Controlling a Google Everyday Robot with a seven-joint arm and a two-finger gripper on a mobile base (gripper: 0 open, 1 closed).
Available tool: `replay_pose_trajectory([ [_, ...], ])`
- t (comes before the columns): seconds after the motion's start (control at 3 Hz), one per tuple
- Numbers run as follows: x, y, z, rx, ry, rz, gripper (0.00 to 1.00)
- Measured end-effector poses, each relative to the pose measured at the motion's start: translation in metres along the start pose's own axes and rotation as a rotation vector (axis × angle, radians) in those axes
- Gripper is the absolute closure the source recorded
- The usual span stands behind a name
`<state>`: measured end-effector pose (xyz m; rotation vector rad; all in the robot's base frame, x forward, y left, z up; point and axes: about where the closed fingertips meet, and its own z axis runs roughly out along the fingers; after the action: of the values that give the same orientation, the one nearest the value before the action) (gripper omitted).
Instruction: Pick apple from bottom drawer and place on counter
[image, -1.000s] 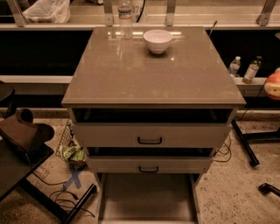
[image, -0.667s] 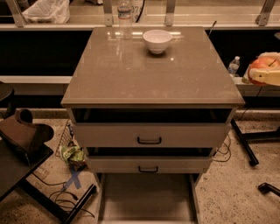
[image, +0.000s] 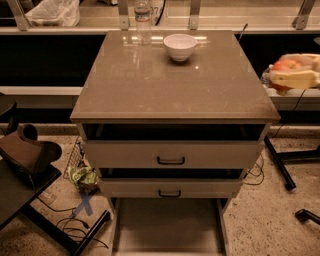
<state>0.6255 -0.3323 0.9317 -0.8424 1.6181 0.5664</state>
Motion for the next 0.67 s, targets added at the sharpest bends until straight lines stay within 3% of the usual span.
replay_pose_trajectory([
  [0.67,-0.011,0.014,0.126,-0.098,0.08,0.072,1.0],
])
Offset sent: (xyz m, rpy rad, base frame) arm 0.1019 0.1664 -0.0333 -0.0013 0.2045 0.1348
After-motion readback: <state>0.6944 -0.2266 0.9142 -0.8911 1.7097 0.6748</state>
